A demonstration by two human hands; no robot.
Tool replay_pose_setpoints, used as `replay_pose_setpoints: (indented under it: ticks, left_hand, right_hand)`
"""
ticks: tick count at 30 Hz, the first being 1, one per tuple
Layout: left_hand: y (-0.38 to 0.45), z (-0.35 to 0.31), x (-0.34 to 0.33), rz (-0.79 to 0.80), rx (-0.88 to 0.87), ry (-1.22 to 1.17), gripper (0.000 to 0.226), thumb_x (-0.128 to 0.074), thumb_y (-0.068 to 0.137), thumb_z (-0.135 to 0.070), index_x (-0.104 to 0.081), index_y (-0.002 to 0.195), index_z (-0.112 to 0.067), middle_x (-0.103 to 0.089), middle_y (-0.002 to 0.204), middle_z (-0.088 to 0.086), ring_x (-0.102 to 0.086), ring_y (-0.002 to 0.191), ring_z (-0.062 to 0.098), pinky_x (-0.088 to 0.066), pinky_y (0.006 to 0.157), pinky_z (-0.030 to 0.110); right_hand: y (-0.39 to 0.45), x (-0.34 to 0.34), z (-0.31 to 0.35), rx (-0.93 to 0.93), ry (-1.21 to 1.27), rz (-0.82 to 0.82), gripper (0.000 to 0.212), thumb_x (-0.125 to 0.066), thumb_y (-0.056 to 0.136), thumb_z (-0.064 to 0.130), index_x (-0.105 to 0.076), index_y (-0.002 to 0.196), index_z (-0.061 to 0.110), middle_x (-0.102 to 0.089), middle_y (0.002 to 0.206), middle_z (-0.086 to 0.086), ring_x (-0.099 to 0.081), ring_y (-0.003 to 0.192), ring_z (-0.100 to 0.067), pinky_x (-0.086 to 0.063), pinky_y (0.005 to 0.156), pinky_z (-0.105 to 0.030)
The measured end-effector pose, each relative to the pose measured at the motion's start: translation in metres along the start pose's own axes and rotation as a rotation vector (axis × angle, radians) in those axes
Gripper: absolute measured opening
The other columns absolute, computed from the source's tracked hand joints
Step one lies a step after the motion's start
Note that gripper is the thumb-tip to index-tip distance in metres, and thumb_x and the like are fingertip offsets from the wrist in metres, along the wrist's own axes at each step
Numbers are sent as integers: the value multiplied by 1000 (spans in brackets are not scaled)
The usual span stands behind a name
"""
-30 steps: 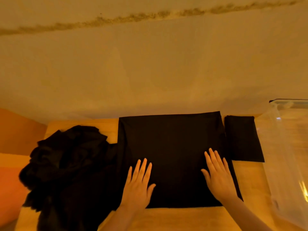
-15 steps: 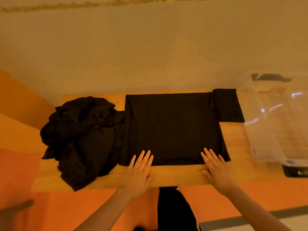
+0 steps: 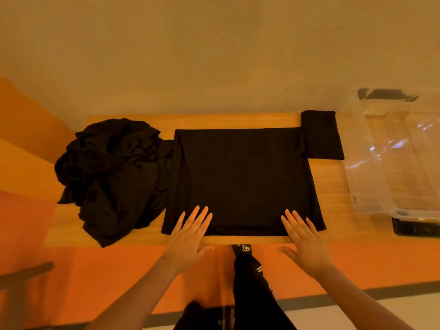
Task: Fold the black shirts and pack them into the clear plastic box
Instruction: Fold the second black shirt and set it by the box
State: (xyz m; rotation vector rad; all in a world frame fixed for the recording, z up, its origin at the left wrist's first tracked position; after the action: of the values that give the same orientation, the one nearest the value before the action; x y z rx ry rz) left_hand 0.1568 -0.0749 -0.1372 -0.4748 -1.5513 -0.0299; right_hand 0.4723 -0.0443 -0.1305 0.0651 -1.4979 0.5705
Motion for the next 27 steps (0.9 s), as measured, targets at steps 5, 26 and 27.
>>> replay_pose_setpoints:
  ticks: [5,26,27]
  left_hand:
    - [-18,2,-5,-5,-52,43,102,-83,62,-22,-22,143,-21,-47,140,4,-15,140,23,-3,111,38]
    - [2,50,103,183,114,-623,27,-48,96,-17,-59,120,-13,-60,78,-6,-53,57,-7,-41,58,8]
    - [13,59,111,202,110,-639,23,-50,95,-17,-62,115,-15,-61,77,-5,-51,54,-3,-41,55,9]
  right_hand:
    - [-15,0,-9,-8,38,-11,57,-6,97,50,-28,141,20,-41,142,-3,-22,137,-13,-6,112,-32]
    - [18,89,-33,-170,332,176,30,-48,96,19,-57,124,14,-66,108,-7,-62,92,-20,-48,76,-22]
    - [30,98,-40,-178,366,169,29,-48,95,18,-58,122,14,-67,104,-8,-62,89,-21,-49,74,-25]
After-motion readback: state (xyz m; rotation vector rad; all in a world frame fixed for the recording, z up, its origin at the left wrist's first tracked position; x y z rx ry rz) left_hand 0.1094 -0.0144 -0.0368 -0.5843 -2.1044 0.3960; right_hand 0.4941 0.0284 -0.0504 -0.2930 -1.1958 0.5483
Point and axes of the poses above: each hand's wrist, its own y-axis towards the middle knuckle, its own x-axis out of the back of the hand, z = x × y, the point moved 3 cm from there along y, towards the middle knuckle
